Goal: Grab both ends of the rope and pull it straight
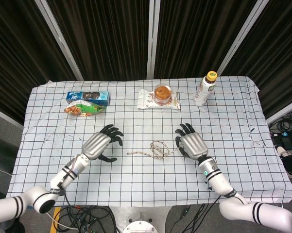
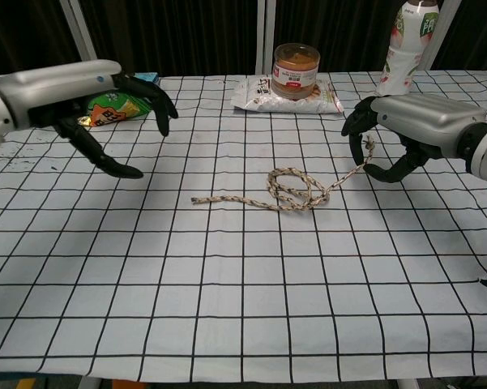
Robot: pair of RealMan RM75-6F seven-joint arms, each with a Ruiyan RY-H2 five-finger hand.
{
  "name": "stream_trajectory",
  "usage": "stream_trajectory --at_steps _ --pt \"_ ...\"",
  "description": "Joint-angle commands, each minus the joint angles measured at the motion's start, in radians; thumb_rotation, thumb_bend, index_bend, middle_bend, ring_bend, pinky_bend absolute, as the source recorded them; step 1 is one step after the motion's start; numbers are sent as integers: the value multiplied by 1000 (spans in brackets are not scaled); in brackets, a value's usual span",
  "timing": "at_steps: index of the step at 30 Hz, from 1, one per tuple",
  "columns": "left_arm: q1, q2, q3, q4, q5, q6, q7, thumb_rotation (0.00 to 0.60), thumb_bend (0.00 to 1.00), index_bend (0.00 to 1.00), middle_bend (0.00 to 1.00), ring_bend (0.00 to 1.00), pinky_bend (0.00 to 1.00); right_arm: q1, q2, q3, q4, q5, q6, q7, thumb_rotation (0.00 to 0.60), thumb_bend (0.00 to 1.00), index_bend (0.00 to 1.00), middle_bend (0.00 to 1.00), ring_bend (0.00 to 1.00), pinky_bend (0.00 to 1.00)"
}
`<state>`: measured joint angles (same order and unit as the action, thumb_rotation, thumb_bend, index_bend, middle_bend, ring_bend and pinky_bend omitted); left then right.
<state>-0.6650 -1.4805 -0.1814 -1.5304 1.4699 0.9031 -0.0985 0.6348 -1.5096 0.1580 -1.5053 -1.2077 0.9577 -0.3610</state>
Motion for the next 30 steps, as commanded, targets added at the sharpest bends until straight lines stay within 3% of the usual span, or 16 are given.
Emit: stream_trajectory --at_steps 1,7,13,22,30 --pt "-67 -101 -28 68 -100 -72 94 600 159 442 220 120 39 0 2 -2 -2 2 5 -4 600 469 650 208 0 0" --pt "-123 -198 -42 137 -224 -102 262 600 248 445 213 120 39 0 3 -9 -5 12 12 -10 600 472 650 208 0 0" --pt "-159 -268 -51 161 -335 -90 389 600 264 473 209 120 39 6 -1 -13 0 19 10 -11 600 477 650 208 0 0" --pt "-182 -313 -30 183 -391 -63 473 600 269 486 201 89 38 12 1 -15 5 23 8 -3 600 477 650 208 0 0" --pt "-188 -345 -14 221 -406 -42 497 600 286 489 153 2 6 15 1 -19 13 28 5 8 600 477 650 208 0 0"
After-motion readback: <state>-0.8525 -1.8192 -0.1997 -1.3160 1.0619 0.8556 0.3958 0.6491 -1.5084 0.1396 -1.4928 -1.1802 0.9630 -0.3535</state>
